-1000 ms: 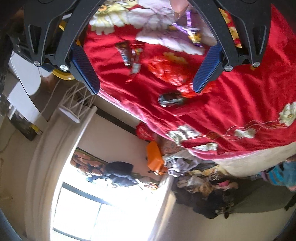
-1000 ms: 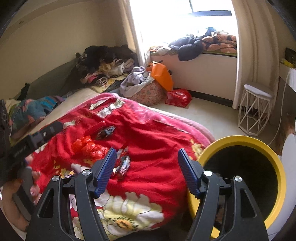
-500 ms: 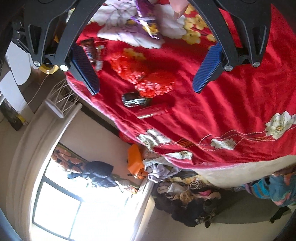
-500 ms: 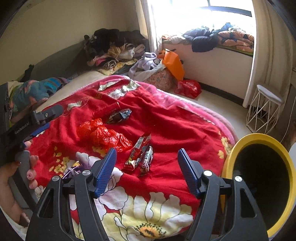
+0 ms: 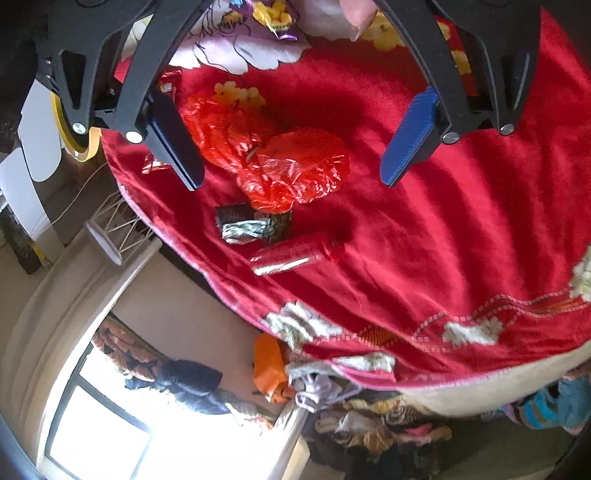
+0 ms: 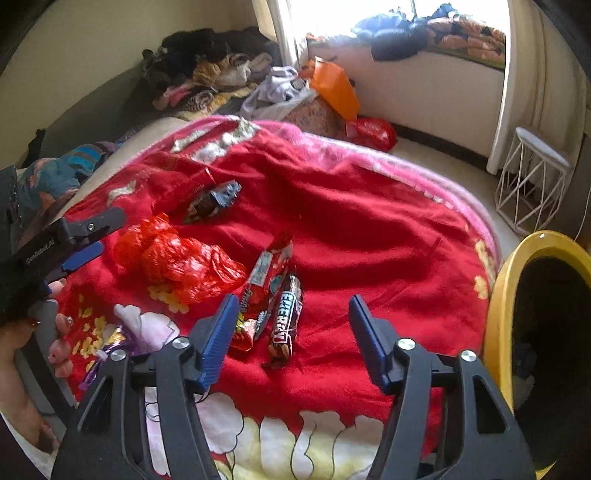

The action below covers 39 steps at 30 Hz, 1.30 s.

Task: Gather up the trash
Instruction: 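Grasp the red plastic bag with the left tool while the right tool grasps the ENERGY candy bar, then carry the red bag and ENERGY bar with both tools over the yellow bin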

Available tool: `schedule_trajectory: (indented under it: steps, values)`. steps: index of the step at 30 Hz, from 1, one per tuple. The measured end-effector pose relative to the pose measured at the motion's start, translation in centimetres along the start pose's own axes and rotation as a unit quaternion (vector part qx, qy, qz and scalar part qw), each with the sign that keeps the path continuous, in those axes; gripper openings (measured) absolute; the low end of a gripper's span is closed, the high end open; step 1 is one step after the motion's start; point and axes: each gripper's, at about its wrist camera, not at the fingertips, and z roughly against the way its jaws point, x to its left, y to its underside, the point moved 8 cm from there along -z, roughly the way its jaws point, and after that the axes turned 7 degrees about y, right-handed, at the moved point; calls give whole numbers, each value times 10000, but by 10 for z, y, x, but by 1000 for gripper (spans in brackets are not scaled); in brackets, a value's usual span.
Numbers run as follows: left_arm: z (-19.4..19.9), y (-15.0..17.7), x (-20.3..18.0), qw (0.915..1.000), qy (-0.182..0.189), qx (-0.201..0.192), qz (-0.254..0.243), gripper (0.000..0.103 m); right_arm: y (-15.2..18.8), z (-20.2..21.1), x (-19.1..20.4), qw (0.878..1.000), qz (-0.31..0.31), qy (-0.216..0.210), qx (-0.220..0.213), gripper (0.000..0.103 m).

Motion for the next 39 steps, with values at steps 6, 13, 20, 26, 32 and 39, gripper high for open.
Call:
schedule_trajectory:
  steps: [6,13,20,26,32,39]
  values:
    - [-21,10,5,9993,38,337,159,69,10,-25,1,9989,-121,-108,445,28]
    - [-21,20,-3,9988,218,417,123,41,21,-27,-4,9985,-173,-259,458,18]
    - [-13,23,-19,9986,346,406,-8,18,21,-13,-14,9984,-322,-342,306,18]
    - [9,18,-40,9988,408,161,-198,15,17,3,-18,9984,-311,-449,151,18]
    - [30,13,-61,9980,338,-84,-531,15,12,22,-14,9978,-279,-601,-35,18]
    - [51,12,-78,9969,293,-278,-670,14,5,45,-16,9964,-314,-737,-260,18]
